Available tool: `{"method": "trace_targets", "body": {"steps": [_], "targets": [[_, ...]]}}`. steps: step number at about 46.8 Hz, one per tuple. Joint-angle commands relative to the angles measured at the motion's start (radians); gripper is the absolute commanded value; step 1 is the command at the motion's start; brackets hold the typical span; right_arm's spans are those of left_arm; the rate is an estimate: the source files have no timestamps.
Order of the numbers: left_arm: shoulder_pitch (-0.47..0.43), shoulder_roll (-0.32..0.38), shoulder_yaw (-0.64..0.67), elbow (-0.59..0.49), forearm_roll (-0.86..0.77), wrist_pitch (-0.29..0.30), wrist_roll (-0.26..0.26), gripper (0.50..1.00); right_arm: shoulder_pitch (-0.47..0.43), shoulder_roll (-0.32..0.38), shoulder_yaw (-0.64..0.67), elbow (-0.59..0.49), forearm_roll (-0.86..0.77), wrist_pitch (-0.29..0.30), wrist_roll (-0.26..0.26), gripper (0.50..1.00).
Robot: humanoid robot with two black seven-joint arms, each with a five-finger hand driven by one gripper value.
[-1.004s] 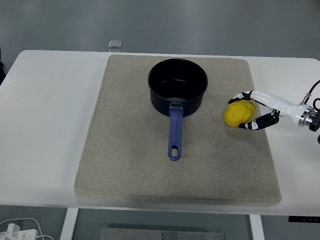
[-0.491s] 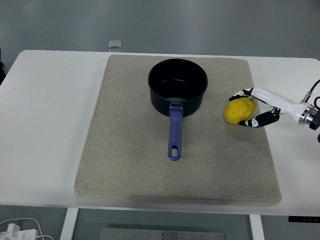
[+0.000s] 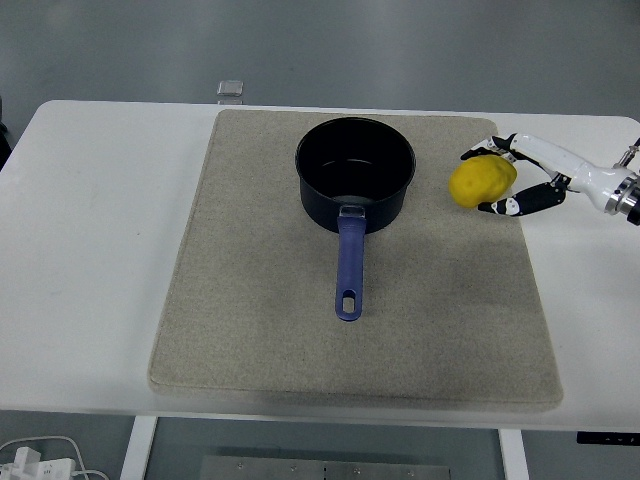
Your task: Put the potato in the blue pot
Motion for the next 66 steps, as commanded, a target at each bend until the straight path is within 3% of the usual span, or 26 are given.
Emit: {"method": "trace_targets", "body": {"steps": [1, 11, 31, 40, 48, 66], "targets": [[0.000, 0.000, 0.000, 0.000, 0.000, 0.000, 0.000, 0.992, 0.033, 0.009, 0.000, 0.003, 0.070, 0.025, 0.000, 0.500], [0.000, 0.000, 0.000, 0.002, 0.000, 0.000, 0.000, 0.994, 0.100, 0.028, -0.007, 0.010, 0.110, 0.045, 0.000, 0.500], [-0.002, 0.000, 0.000, 0.000, 0.000, 0.000, 0.000, 0.992, 0.143, 0.258, -0.015, -0.014, 0.109, 0.011, 0.000, 0.500], [-0.002, 0.000, 0.000, -0.001, 0.000, 0.000, 0.000, 0.992, 0.162, 0.374, -0.027, -0.146, 0.106, -0.013, 0.000, 0.500], [-0.002, 0.000, 0.000, -0.001, 0.000, 0.000, 0.000, 0.994, 0.174, 0.493, -0.032, -0.280, 0.093, -0.087, 0.000, 0.500], [-0.002, 0.000, 0.000, 0.000, 0.000, 0.000, 0.000, 0.994, 0.163, 0.578, -0.104, -0.404, 0.095, -0.176, 0.000, 0.500]]}}
